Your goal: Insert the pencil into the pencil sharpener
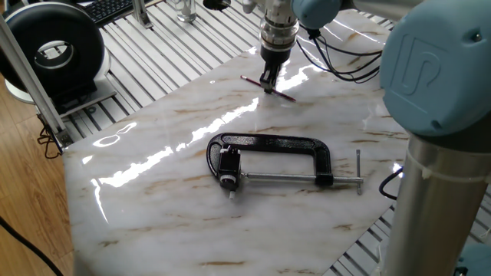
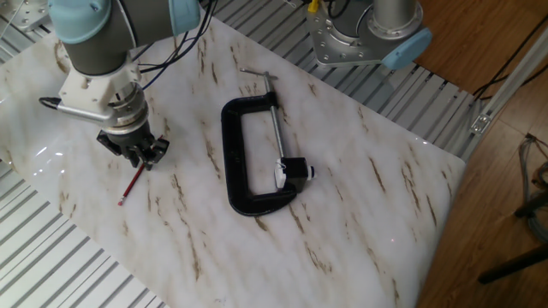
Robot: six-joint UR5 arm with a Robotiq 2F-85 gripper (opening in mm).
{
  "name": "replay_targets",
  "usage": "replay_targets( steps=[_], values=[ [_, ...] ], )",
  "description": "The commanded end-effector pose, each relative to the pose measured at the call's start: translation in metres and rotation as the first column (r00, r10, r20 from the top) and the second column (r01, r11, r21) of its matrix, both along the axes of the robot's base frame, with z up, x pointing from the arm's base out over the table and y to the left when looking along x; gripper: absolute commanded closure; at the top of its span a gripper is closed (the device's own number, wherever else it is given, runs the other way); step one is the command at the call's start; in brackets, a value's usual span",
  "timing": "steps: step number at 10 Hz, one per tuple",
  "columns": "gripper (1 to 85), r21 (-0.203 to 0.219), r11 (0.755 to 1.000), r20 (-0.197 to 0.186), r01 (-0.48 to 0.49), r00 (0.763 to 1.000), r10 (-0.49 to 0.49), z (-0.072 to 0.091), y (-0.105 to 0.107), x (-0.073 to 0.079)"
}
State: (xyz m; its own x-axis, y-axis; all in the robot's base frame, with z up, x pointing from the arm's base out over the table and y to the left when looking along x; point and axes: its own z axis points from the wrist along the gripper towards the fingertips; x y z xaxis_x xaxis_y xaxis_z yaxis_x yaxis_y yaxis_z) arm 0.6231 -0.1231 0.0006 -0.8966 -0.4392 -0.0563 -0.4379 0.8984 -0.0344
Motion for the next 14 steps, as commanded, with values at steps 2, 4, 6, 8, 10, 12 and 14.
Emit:
replay_targets(
  steps=[2, 4, 6, 8, 10, 12, 14],
  values=[
    [57.3, 0.015, 1.0, 0.005, 0.013, 1.0, -0.013, -0.0008, 0.002, 0.0028],
    [58.3, 0.017, 1.0, 0.004, 0.016, 1.0, -0.016, -0.0021, 0.0017, 0.0028],
    [58.3, 0.02, 1.0, 0.005, 0.014, 1.0, -0.014, -0.0023, 0.0022, 0.0032],
    [58.3, 0.021, 1.0, 0.007, 0.014, 1.0, -0.014, -0.0021, 0.0024, 0.0034],
    [67.7, 0.012, 0.999, 0.002, 0.039, 0.999, -0.039, -0.0007, 0.0008, 0.0015],
    [77.0, -0.002, 0.999, 0.005, 0.051, 0.999, -0.051, 0.0011, -0.0021, 0.0003],
    [84.7, -0.026, 0.997, 0.015, 0.074, 0.997, -0.073, 0.0032, -0.0058, 0.0025]
  ],
)
